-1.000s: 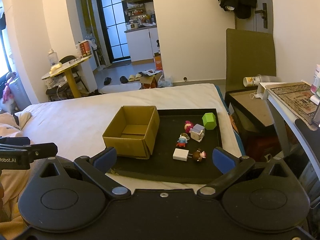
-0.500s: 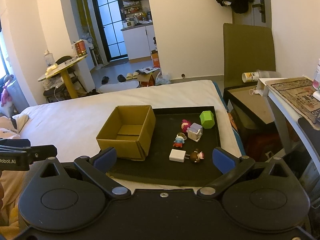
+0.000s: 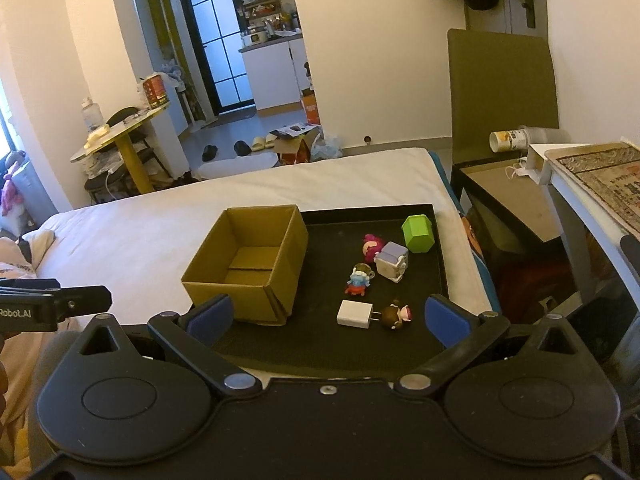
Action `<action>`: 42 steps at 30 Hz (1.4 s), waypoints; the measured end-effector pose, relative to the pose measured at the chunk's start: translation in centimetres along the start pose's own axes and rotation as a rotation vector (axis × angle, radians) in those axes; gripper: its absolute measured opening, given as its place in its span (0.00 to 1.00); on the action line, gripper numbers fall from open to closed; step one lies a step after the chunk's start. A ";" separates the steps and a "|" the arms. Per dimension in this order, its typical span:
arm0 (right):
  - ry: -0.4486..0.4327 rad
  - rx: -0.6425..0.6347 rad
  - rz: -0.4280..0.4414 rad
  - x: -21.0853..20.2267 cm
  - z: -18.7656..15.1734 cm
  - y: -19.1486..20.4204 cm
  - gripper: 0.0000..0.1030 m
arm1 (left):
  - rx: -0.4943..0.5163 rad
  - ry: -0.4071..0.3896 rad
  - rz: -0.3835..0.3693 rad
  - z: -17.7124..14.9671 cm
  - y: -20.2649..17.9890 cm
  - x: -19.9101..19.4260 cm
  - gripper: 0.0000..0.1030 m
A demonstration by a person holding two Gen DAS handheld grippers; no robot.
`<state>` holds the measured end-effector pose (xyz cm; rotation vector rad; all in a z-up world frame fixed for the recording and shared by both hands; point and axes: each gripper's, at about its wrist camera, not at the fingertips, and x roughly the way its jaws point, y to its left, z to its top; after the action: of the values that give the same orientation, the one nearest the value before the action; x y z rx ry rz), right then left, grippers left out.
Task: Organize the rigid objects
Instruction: 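Move the left tool to the box wall while the right tool approaches the brown figurine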
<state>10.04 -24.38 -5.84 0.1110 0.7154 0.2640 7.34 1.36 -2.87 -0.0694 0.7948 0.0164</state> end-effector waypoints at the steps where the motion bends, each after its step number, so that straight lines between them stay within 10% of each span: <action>1: 0.004 0.002 -0.002 0.3 0.1 -0.1 1.00 | -0.003 0.002 0.003 0.2 0.1 0.2 1.00; 42: 0.202 0.120 -0.075 12.2 1.9 -4.6 1.00 | -0.103 0.178 0.035 5.3 4.5 12.7 0.97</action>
<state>21.04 -25.48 -12.96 0.1734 0.9342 0.1615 19.80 6.04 -8.49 -0.1560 0.9727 0.0852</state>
